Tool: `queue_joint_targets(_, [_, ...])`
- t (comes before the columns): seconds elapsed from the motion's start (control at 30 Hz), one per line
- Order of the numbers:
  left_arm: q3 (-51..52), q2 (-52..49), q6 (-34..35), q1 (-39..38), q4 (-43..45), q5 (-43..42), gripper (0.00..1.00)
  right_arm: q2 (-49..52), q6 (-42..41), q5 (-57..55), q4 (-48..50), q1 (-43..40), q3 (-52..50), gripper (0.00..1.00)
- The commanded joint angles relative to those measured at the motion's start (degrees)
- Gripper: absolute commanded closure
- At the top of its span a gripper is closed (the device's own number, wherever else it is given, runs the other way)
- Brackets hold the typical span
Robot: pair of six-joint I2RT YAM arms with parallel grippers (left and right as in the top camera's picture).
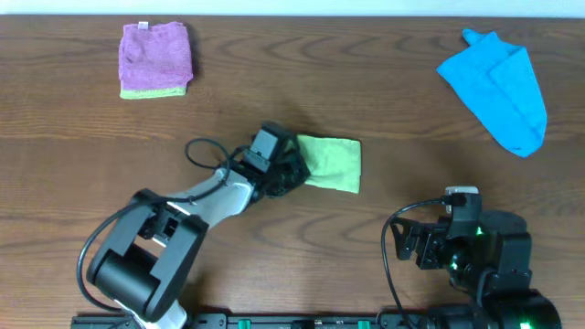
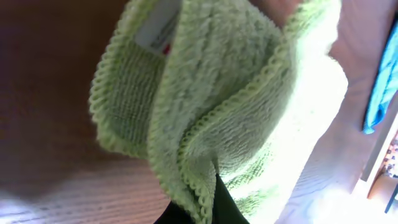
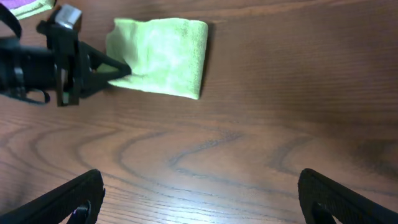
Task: Fold the cloth
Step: 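Lift the folded cloth with the left gripper and carry it toward the pink towel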
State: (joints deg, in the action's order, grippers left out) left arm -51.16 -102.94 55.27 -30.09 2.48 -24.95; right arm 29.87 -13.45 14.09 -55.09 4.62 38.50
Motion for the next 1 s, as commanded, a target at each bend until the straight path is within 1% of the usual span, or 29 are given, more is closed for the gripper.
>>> queue_joint_targets(0.0, [-6.08, 3.10, -5.07, 2.93, -4.02, -2.14, 0.94, -0.33, -0.87, -0.24, -0.07, -0.57, -0.37, 0.01])
queue_joint_targets(0.17, [-16.46, 3.69, -9.05, 7.04, -15.39, -2.34, 0.94, -0.33, -0.87, -0.24, -0.04, -0.57, -0.37, 0.01])
queue_joint_targets(0.3, [-22.91, 3.69, -10.54, 9.73, -19.45, -2.34, 0.94, -0.33, -0.87, -0.24, -0.07, -0.59, -0.37, 0.01])
queue_joint_targets(0.4, [-26.18, 3.69, -10.54, 11.96, -19.63, -2.29, 0.94, -0.33, -0.87, -0.24, -0.07, -0.57, -0.37, 0.01])
queue_joint_targets(0.67, [-30.45, 3.67, -11.43, 17.29, -17.70, -1.36, 0.94, -0.33, -0.87, -0.24, -0.07, -0.57, -0.37, 0.01])
queue_joint_targets(0.77, [-31.87, 3.67, -12.00, 18.64, -15.98, 0.57, 0.94, -0.33, -0.87, -0.24, -0.04, -0.57, -0.37, 0.01])
queue_joint_targets(0.97, [-35.91, 3.08, -15.76, 19.63, -15.52, 7.54, 0.94, -0.33, -0.87, -0.24, -0.07, -0.57, -0.37, 0.01])
